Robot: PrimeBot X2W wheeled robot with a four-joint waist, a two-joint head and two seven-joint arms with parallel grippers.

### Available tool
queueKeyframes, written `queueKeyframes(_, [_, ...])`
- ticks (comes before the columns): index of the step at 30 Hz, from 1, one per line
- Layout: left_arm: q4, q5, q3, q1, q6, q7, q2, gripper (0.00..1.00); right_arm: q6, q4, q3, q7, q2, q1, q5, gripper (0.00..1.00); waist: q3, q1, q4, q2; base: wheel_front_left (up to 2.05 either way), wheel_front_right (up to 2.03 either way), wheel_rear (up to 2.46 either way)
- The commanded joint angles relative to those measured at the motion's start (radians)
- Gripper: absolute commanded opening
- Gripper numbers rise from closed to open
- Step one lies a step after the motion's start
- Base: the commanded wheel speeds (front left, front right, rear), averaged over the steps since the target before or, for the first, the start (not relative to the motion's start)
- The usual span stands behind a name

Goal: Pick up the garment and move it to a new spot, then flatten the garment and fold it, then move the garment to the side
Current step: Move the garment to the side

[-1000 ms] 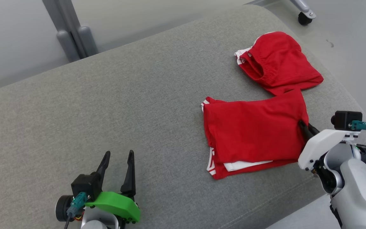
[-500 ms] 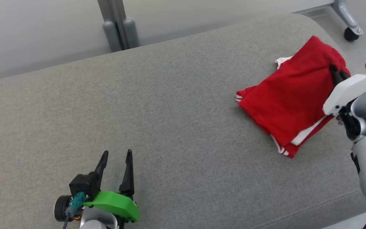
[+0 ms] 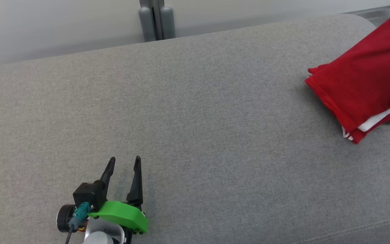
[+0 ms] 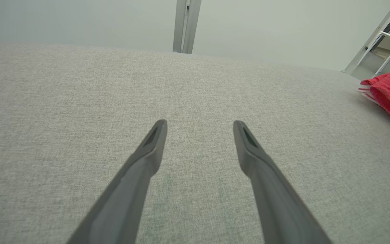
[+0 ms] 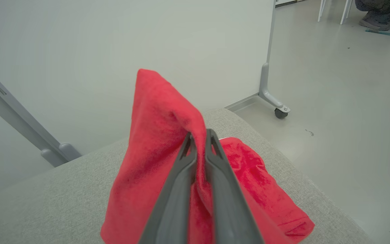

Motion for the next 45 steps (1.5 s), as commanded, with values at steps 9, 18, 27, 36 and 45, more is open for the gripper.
queueKeyframes(9, [-0.007,0.011,-0.01,-0.04,-0.003,0.002,0.022,1.0,-0.001,0.126,-0.244,-0.095,-0.098,-0.049,-0.127,0.0,0.061,-0.0001,0.035,-0.0001,0.0,0.0,0.0])
queueKeyframes(18, [-0.019,0.016,-0.019,-0.059,-0.003,0.013,0.04,1.0,-0.001,0.171,-0.451,-0.171,-0.106,-0.03,-0.316,1.0,0.096,-0.0001,0.05,-0.0001,0.0,0.0,0.0])
queueKeyframes(27, [-0.02,0.009,-0.025,-0.057,0.008,0.018,0.042,1.0,-0.001,0.178,-0.509,-0.2,-0.037,-0.043,-0.451,1.0,0.085,-0.0001,0.039,-0.0001,0.0,0.0,0.0])
queueKeyframes(36, [-0.013,-0.011,-0.024,-0.036,0.011,0.011,0.032,1.0,-0.001,0.212,-0.325,-0.243,0.036,-0.074,-0.442,1.0,0.034,-0.0001,0.026,-0.0001,0.0,0.0,0.0])
queueKeyframes(45, [-0.012,-0.037,0.014,0.008,0.016,-0.002,0.009,1.0,-0.001,0.018,-0.035,-0.246,0.178,0.073,-0.285,1.0,-0.073,-0.0001,0.043,-0.0001,0.0,0.0,0.0])
